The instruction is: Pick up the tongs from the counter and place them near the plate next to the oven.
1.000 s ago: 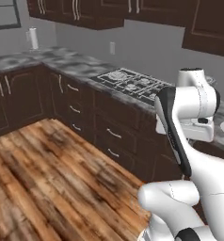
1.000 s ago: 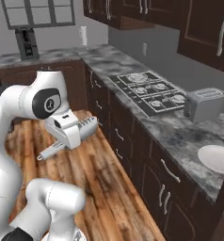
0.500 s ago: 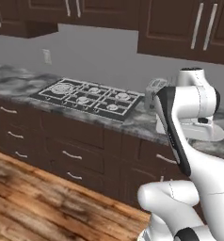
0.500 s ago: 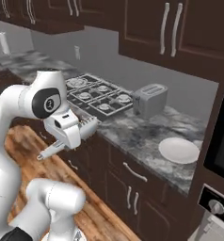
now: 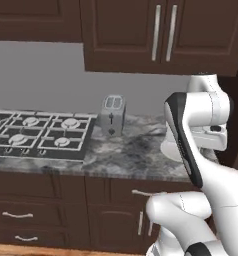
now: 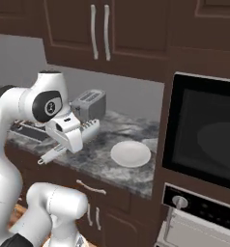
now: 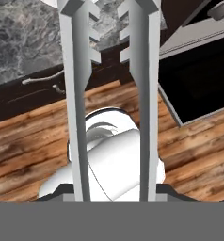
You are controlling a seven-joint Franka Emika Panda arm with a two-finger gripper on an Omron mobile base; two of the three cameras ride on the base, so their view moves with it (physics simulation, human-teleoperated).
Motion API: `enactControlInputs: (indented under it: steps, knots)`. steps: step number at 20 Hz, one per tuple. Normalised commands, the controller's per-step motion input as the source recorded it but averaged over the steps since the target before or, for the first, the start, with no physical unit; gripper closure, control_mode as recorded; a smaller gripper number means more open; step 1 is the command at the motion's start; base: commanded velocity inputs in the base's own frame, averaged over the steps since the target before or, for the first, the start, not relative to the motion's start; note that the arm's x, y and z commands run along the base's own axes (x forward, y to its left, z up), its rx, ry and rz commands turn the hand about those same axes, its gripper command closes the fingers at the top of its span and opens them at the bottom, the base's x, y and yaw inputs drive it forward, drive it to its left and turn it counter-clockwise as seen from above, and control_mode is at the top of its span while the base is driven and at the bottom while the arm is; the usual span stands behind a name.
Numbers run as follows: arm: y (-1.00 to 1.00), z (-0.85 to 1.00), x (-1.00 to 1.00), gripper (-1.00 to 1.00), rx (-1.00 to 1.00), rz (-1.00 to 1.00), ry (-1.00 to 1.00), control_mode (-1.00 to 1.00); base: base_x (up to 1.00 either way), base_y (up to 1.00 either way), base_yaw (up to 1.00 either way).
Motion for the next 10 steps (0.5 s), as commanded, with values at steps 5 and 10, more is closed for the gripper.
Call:
enactControlInputs:
  steps: [5, 10]
  knots:
    - [0.0, 0.0, 0.0, 1.0, 0.0, 0.0, 0.0, 1.0, 0.28, 0.18, -0.46]
    - [0.0, 0.0, 0.0, 1.0, 0.0, 0.0, 0.0, 1.0, 0.0, 0.22, -0.18]
